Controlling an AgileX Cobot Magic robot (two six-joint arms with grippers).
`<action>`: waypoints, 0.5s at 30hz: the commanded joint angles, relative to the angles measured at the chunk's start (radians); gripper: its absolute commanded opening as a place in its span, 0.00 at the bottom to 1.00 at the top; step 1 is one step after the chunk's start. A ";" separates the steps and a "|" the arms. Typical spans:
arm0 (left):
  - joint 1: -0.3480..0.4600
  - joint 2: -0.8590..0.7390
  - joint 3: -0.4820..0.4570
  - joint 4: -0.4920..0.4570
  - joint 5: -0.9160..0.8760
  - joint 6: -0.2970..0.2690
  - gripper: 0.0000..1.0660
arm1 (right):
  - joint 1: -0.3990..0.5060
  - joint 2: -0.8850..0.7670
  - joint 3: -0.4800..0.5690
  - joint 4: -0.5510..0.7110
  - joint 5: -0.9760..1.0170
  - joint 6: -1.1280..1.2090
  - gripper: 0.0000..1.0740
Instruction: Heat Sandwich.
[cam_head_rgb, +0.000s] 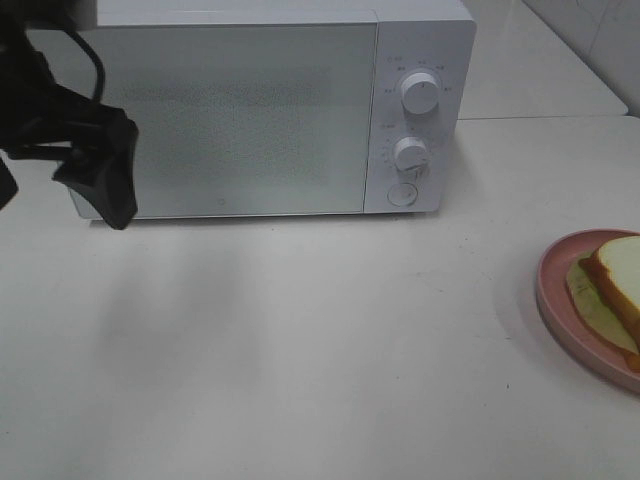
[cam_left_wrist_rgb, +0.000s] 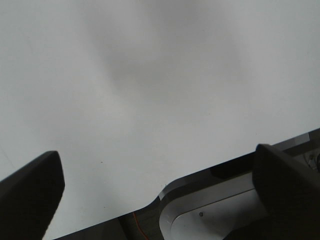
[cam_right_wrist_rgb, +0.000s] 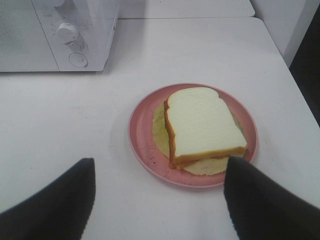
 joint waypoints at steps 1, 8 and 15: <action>0.074 -0.046 -0.001 -0.003 0.097 0.007 0.91 | -0.005 -0.023 0.002 0.004 -0.016 -0.005 0.66; 0.221 -0.132 -0.001 -0.016 0.097 0.008 0.91 | -0.005 -0.023 0.002 0.004 -0.016 -0.008 0.65; 0.320 -0.244 0.088 -0.016 0.097 0.025 0.91 | -0.005 -0.023 0.002 0.004 -0.016 -0.008 0.65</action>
